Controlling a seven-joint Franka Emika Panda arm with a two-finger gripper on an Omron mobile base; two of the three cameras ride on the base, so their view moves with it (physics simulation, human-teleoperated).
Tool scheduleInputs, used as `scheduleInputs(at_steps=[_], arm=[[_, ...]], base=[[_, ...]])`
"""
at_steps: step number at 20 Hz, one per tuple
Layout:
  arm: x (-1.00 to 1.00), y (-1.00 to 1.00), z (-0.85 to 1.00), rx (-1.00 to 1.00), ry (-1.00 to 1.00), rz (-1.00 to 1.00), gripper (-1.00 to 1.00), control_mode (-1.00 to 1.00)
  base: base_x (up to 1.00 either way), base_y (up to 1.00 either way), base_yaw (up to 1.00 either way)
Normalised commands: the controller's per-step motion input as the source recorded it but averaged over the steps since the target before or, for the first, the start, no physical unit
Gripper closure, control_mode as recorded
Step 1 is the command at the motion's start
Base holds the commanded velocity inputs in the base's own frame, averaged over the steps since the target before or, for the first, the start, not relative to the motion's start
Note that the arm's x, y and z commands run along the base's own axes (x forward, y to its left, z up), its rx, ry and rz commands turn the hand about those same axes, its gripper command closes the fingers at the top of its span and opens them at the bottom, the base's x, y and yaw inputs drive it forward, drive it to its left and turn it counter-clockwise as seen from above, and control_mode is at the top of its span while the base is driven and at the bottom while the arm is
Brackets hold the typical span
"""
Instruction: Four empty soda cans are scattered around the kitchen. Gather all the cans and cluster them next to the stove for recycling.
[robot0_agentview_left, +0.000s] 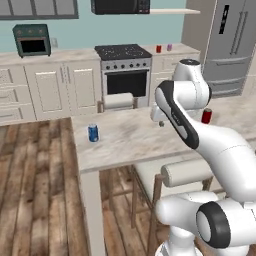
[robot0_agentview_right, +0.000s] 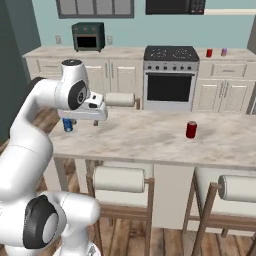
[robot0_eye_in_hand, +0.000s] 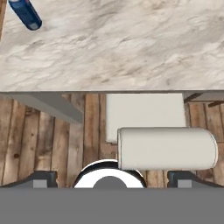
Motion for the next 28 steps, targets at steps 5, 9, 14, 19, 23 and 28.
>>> scheduleInputs(at_steps=[5, 9, 14, 19, 23, 28], arm=[[0.0, 0.0, 0.0, 0.0, 0.0, 0.0, -1.0, 1.0], [0.0, 0.0, 0.0, 0.0, 0.0, 0.0, -1.0, 1.0], [0.0, 0.0, 0.0, 0.0, 0.0, 0.0, -1.0, 1.0], [0.0, 0.0, 0.0, 0.0, 0.0, 0.0, -1.0, 1.0], [0.0, 0.0, 0.0, 0.0, 0.0, 0.0, -1.0, 1.0], [0.0, 0.0, 0.0, 0.0, 0.0, 0.0, -1.0, 1.0]], base=[[0.3, 0.62, -0.04], [0.29, 0.63, -0.04], [0.36, 0.6, -0.04], [0.47, 0.5, -0.02], [0.47, 0.26, 0.0], [0.42, 0.11, 0.0]])
